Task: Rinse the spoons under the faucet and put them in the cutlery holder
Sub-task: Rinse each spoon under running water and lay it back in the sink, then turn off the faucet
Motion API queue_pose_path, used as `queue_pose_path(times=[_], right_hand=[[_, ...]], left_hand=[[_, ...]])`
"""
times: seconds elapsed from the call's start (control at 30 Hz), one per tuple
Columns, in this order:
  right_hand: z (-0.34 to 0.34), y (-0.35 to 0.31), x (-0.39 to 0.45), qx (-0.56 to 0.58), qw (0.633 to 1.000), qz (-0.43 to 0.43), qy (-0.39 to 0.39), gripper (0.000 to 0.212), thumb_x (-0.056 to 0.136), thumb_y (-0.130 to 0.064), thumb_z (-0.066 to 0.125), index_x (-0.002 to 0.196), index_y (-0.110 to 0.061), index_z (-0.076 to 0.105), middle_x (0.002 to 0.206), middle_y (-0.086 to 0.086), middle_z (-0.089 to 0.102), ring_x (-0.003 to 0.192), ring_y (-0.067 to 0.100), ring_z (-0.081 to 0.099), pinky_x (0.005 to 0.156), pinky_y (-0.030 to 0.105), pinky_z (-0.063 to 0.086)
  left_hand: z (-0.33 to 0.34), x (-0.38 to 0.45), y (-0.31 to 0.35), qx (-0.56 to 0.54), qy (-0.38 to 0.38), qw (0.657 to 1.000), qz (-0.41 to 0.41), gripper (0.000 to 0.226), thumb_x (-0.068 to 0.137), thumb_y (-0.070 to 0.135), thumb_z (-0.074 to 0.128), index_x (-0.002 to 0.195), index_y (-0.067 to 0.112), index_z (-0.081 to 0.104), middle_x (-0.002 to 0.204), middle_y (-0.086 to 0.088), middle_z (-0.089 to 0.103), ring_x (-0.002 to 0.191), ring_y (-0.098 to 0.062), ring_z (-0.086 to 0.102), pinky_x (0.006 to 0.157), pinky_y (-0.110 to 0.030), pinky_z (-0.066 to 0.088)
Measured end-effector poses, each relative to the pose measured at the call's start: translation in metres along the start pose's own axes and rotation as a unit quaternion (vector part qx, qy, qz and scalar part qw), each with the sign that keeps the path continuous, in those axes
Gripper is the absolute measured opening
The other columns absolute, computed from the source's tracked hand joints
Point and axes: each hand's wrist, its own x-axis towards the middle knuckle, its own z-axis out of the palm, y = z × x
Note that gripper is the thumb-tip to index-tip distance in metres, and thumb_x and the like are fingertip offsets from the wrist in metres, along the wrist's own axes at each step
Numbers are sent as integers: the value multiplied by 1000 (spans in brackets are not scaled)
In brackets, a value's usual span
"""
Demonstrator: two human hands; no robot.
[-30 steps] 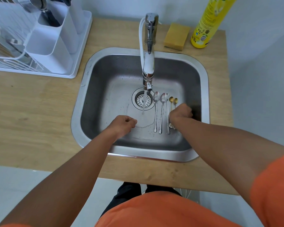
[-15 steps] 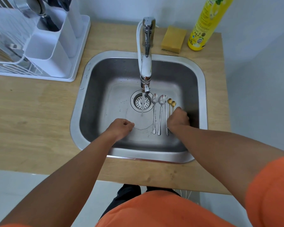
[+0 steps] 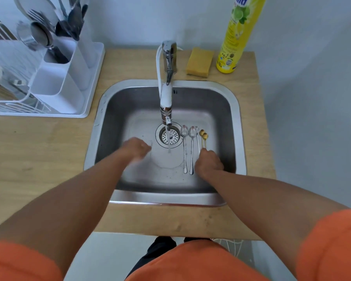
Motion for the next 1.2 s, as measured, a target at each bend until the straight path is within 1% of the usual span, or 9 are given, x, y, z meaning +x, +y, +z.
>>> queue_pose_path(times=[0.2,0.37,0.53,0.67,0.73,0.97,1.03,1.1,1.2], right_hand=[[1,4,-6,13,1000,-3,-5,24,94,-11,58,118,-11,56,116,12,59,105,33,63,72,35,47],[-4,6,-9,22,1000,7,-7,16,93,-12,58,108,-15,53,115,11,60,103,31,63,71,34,47],[-5,8,-12,15,1000,9,-19,23,94,-10,56,116,-11,58,120,12,62,111,32,63,77,34,50],[-6,6,-14,17,999,8,-34,24,93,-7,53,117,-9,59,121,13,62,113,33,62,85,36,54],[-7,6,-15,19,999,10,-35,24,93,-5,52,116,-9,60,120,12,62,111,32,63,80,34,52],[-14,5,-12,35,999,8,-32,18,94,-8,53,110,-11,59,117,11,62,107,31,64,76,33,52],[-16,5,-11,32,999,6,-36,13,94,-11,53,106,-14,56,117,10,62,107,31,64,76,33,51],[-16,4,-10,28,999,2,-42,7,94,-13,51,101,-16,52,117,10,61,105,30,63,75,34,52],[-17,3,-8,6,999,-6,-45,5,96,-20,50,100,-18,51,115,8,63,102,29,63,74,35,51]], left_hand=[[-72,2,54,113,87,988,62,35,106,32,58,124,5,73,122,-18,73,111,-34,68,96,-38,48],[-135,-1,121,244,225,929,164,28,98,8,47,101,-2,72,113,-27,69,112,-44,64,97,-42,53],[-154,-8,179,269,272,884,269,48,102,10,44,148,23,53,155,-5,52,142,-29,47,117,-45,39],[-136,-15,204,362,241,855,284,56,97,2,47,142,31,61,143,-9,58,126,-38,58,88,-46,51],[-129,-15,205,389,244,843,282,50,94,1,47,133,26,68,134,-13,61,118,-41,60,85,-47,53],[-115,-6,184,291,255,870,305,44,94,8,44,123,26,72,132,-9,66,121,-36,59,97,-42,50],[-109,-2,177,196,256,892,315,40,94,10,47,123,21,72,131,-6,68,123,-29,59,102,-33,46],[-103,3,167,67,280,906,312,35,96,13,49,123,18,71,127,-1,71,117,-20,63,94,-19,40],[-96,13,140,-67,360,889,276,29,100,18,50,121,16,70,118,2,72,100,-12,63,84,-12,38]])
